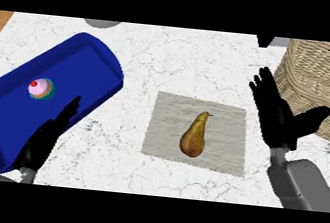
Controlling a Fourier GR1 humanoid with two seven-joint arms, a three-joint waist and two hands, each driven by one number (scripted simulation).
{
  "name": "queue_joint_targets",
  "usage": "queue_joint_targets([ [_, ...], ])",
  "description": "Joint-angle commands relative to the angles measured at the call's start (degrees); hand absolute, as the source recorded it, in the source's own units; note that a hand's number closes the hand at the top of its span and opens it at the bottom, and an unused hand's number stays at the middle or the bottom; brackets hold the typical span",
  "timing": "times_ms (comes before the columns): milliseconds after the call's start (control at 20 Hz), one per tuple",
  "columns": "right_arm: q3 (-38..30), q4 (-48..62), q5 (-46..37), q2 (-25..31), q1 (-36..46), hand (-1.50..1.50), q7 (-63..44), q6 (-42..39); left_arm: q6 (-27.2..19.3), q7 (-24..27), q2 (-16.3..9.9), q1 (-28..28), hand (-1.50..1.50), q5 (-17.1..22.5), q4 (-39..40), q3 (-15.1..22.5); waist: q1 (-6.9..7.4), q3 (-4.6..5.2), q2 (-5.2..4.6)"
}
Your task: Pick the pear from the placemat and place it in the basket
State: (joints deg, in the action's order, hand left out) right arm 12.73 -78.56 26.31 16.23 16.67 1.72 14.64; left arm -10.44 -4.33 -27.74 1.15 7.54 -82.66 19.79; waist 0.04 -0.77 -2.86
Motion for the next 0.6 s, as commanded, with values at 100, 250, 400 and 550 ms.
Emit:
queue_joint_targets([
  [100, -2.64, 2.86, -1.54, 3.49, 7.08, 1.5, 6.17, -7.2, 1.43, -1.14, -0.82, 4.41, 0.0, 4.5, 2.07, -7.06, 0.65, 0.73, 2.49],
  [250, -3.44, 1.97, -4.23, 7.35, 16.59, 1.5, 9.33, -10.37, -0.67, -1.92, -0.08, 7.52, 0.0, 7.87, 0.32, -11.72, 2.65, 0.74, 2.34],
  [400, 15.38, 0.02, -24.23, 12.07, 17.11, -1.5, 11.84, -13.63, 0.09, -3.2, 2.54, 7.91, 0.0, 7.55, 0.6, -8.18, 4.26, 1.16, 2.21],
  [550, 23.75, 2.06, -35.91, 2.44, 16.74, -1.5, 13.22, -1.76, 0.97, -5.05, 1.09, 10.91, 0.0, 9.2, 2.39, -11.0, 2.35, 0.9, 2.42],
])
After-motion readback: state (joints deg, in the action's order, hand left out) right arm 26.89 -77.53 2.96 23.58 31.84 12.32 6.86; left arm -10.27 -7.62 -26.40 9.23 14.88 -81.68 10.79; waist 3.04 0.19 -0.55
